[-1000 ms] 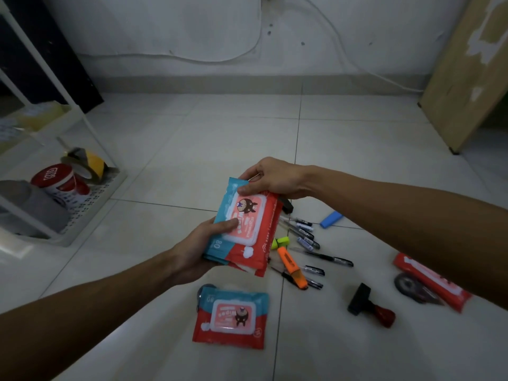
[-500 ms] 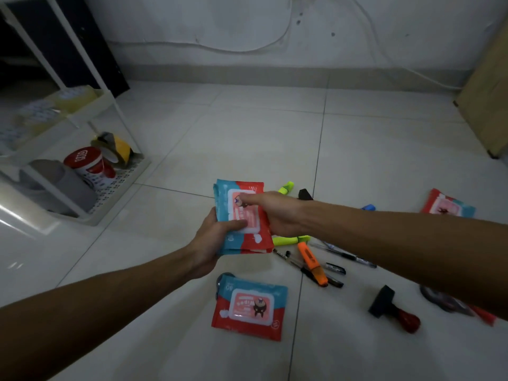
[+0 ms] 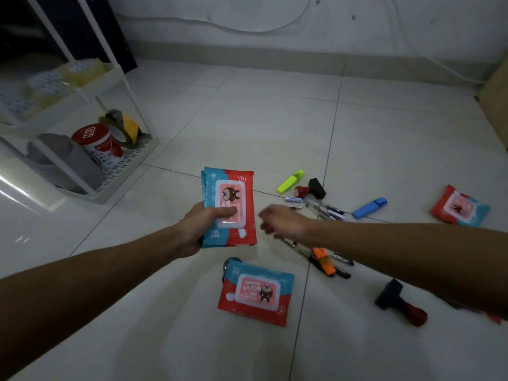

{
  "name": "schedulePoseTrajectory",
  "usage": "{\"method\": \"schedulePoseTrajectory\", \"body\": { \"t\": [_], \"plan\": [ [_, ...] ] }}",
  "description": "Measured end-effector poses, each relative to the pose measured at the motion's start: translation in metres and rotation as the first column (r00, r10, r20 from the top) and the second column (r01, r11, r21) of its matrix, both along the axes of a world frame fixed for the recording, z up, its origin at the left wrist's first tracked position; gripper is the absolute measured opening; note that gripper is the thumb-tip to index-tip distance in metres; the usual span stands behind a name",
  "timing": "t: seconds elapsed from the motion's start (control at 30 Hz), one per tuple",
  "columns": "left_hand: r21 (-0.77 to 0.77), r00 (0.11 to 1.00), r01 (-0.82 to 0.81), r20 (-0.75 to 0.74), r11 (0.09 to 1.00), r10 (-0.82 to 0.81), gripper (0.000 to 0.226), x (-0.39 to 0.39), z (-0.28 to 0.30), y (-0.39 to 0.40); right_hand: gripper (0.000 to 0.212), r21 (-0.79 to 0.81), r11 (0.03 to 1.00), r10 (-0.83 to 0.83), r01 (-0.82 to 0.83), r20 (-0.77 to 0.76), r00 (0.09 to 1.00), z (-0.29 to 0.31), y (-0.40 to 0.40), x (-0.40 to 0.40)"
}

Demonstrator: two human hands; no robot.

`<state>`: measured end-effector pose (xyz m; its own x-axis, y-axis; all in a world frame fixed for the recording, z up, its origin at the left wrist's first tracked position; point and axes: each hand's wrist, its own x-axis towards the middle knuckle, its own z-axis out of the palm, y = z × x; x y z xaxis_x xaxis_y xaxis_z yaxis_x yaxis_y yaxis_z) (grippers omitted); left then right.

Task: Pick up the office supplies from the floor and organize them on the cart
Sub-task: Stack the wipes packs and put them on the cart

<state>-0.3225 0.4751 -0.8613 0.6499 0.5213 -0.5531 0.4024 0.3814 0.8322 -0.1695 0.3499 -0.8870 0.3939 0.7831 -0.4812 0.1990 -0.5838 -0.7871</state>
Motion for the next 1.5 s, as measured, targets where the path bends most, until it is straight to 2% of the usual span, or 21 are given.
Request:
{"method": "schedulePoseTrajectory", "body": {
  "t": [0.07, 0.1, 0.17, 0.23, 0.27, 0.3, 0.37, 0.47, 0.5, 0.63, 0.73, 0.83, 0.9, 1.0, 1.07, 1.2, 1.33, 1.43, 1.5],
  "plan": [
    [0.012, 1.0, -0.002, -0.03, 1.0, 0.002, 0.04, -0.007, -0.002, 0.007, 0.045, -0.215, 0.935, 0.324, -0.281, 0.195, 0.926, -0.025, -0.017, -0.016],
    [0.018, 0.999, 0.009, -0.041, 1.0, -0.009, 0.04, -0.01, -0.003, 0.009, 0.058, -0.315, 0.864, 0.475, -0.392, 0.255, 0.842, -0.037, -0.025, -0.025],
    [0.056, 0.997, 0.042, -0.07, 0.998, -0.038, 0.039, -0.015, -0.006, 0.012, 0.076, -0.449, 0.729, 0.681, -0.516, 0.407, 0.608, -0.056, -0.038, -0.041],
    [0.109, 0.994, 0.058, -0.101, 0.992, -0.047, 0.039, -0.017, -0.009, 0.013, 0.084, -0.504, 0.663, 0.74, -0.553, 0.549, 0.388, -0.071, -0.044, -0.049],
    [0.131, 0.993, 0.062, -0.111, 0.989, -0.048, 0.04, -0.016, -0.01, 0.013, 0.086, -0.506, 0.656, 0.738, -0.561, 0.585, 0.336, -0.077, -0.044, -0.049],
    [0.147, 0.992, 0.069, -0.118, 0.987, -0.052, 0.042, -0.015, -0.011, 0.014, 0.086, -0.498, 0.655, 0.735, -0.569, 0.594, 0.327, -0.079, -0.043, -0.048],
    [0.179, 0.989, 0.095, -0.131, 0.979, -0.072, 0.045, -0.012, -0.013, 0.014, 0.08, -0.469, 0.667, 0.734, -0.579, 0.546, 0.404, -0.077, -0.036, -0.042],
    [0.304, 0.965, 0.23, -0.192, 0.925, -0.177, 0.046, -0.005, -0.011, 0.015, 0.056, -0.337, 0.717, 0.696, -0.609, 0.375, 0.612, -0.061, -0.026, -0.027],
    [0.34, 0.956, 0.267, -0.212, 0.902, -0.204, 0.047, -0.002, -0.01, 0.014, 0.05, -0.302, 0.717, 0.697, -0.628, 0.317, 0.643, -0.054, -0.024, -0.02],
    [0.424, 0.957, 0.277, -0.202, 0.862, -0.208, 0.051, 0.011, -0.003, 0.017, 0.039, -0.239, 0.693, 0.72, -0.68, 0.265, 0.641, -0.009, -0.021, 0.004],
    [0.467, 0.947, 0.312, -0.218, 0.827, -0.234, 0.053, 0.016, 0.003, 0.016, 0.032, -0.3, 0.613, 0.79, -0.731, 0.257, 0.557, 0.032, -0.014, 0.016],
    [0.452, 0.928, 0.367, -0.233, 0.813, -0.29, 0.052, 0.021, 0.007, 0.014, 0.027, -0.325, 0.556, 0.831, -0.765, 0.209, 0.515, 0.066, -0.009, 0.021],
    [0.408, 0.913, 0.407, -0.218, 0.817, -0.346, 0.048, 0.024, 0.013, 0.012, 0.031, -0.272, 0.625, 0.776, -0.732, 0.324, 0.542, 0.082, -0.006, 0.022],
    [0.319, 0.855, 0.518, -0.191, 0.794, -0.482, 0.034, 0.03, 0.02, 0.001, 0.043, -0.124, 0.793, 0.547, -0.597, 0.578, 0.606, 0.094, -0.001, 0.031],
    [0.261, 0.876, 0.483, -0.13, 0.836, -0.465, 0.031, 0.034, 0.018, -0.01, 0.049, -0.032, 0.861, 0.401, -0.507, 0.655, 0.64, 0.096, 0.002, 0.041],
    [0.091, 0.948, 0.319, -0.035, 0.943, -0.317, 0.06, 0.038, 0.014, -0.028, 0.051, 0.114, 0.935, 0.201, -0.335, 0.606, 0.77, 0.092, 0.002, 0.053],
    [0.073, 0.958, 0.285, 0.004, 0.956, -0.286, 0.047, 0.039, 0.015, -0.034, 0.052, 0.197, 0.96, 0.042, -0.202, 0.607, 0.793, 0.081, 0.004, 0.052],
    [0.084, 0.967, 0.252, 0.027, 0.964, -0.255, 0.043, 0.04, 0.014, -0.034, 0.068, 0.109, 0.982, 0.04, -0.151, 0.666, 0.745, 0.072, 0.009, 0.048],
    [0.09, 0.972, 0.225, 0.046, 0.97, -0.23, 0.042, 0.04, 0.014, -0.034, 0.063, 0.039, 0.987, 0.105, -0.158, 0.589, 0.801, 0.07, 0.007, 0.046]
  ]
}}
